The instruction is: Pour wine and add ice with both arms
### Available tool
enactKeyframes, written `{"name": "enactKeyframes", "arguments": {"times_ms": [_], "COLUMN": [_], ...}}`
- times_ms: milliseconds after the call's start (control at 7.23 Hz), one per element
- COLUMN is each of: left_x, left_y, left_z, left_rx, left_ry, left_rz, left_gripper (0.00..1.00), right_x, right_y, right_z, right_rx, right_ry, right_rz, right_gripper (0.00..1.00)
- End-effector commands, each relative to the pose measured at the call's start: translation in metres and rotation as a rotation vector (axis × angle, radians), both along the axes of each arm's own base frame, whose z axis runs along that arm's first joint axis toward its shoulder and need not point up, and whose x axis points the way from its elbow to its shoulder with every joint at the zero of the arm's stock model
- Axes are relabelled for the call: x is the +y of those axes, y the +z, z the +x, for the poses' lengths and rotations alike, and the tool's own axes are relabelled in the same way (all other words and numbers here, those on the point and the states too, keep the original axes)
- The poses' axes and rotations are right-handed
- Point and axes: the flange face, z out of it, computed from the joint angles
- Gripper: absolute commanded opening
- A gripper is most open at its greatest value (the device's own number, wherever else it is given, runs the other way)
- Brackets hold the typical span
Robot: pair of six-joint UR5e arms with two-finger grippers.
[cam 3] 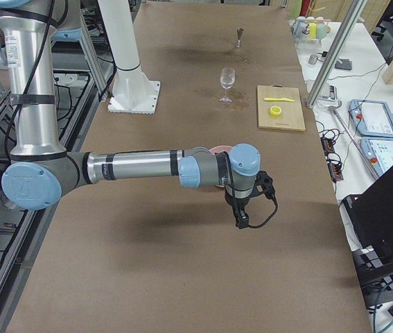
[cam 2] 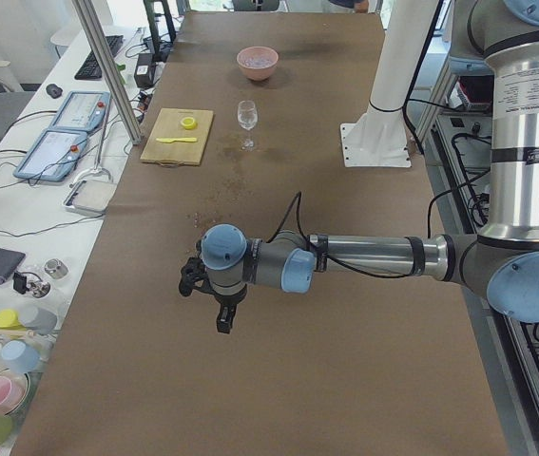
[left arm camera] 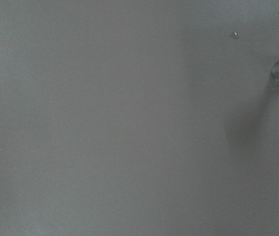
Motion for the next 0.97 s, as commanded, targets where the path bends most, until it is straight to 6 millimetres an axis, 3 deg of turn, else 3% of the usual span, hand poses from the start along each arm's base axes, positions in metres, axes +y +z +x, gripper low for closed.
{"name": "enactKeyframes", "arguments": {"times_ms": [0,829], "left_x": [-0.001,-0.004], "left_y": [-0.004,-0.010], "left_z": [0.000,0.001], "left_rx": [0.001,0.002], "left_ry": [-0.002,-0.001], "left_rz": [0.005,0.023], "left_gripper": [0.98,0.98], "right_x": [0.003,0.015], "right_y": [0.006,0.004], "right_z": [0.000,-0.003], "right_rx": [-0.002,-0.055], "right_ry": [-0.007,-0.014], "right_rz": [-0.006,-0.004], "right_gripper": [1.00,1.00]}}
